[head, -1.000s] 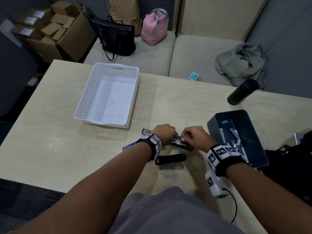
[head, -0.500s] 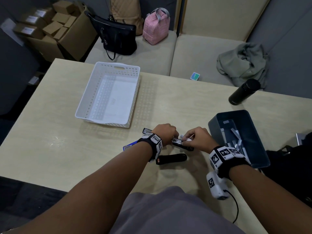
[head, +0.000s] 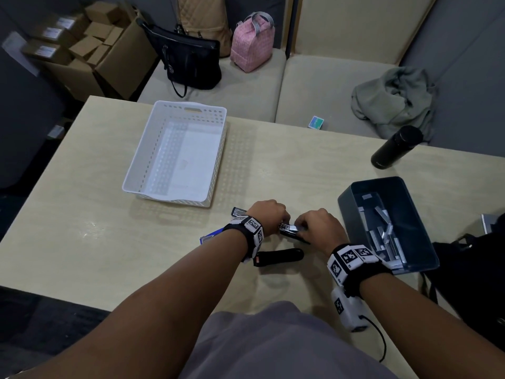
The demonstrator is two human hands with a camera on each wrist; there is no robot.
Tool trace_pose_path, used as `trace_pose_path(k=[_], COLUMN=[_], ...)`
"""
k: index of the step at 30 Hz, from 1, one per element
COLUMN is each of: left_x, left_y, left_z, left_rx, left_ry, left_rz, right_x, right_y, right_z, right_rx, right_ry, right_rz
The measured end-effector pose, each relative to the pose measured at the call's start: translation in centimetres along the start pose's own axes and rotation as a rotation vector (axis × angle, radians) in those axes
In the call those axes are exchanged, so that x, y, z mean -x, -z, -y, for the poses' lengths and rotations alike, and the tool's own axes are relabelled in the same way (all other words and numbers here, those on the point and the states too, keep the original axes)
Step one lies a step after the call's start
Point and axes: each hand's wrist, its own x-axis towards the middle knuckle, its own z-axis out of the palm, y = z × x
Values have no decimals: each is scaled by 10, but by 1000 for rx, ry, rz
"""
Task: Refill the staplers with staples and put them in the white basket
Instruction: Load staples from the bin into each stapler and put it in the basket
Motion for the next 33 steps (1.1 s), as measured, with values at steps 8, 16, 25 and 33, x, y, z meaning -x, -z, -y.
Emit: trace_pose_path(k=[8, 16, 25, 33], left_x=[0, 0, -2, -2], left_y=[0, -1, -3, -4], left_z=[1, 1, 2, 2], left_rx=[8, -8, -18, -30], left_ry=[-5, -12, -19, -19], left_rz=[-6, -8, -8, -10], right_x=[1, -1, 0, 1], right_y=[-6, -5, -3, -3], right_z=[8, 9, 12, 12], right_rx=[95, 138, 128, 113], right_ry=[-31, -11, -30, -47], right_rz=[-20, -23, -19, -13])
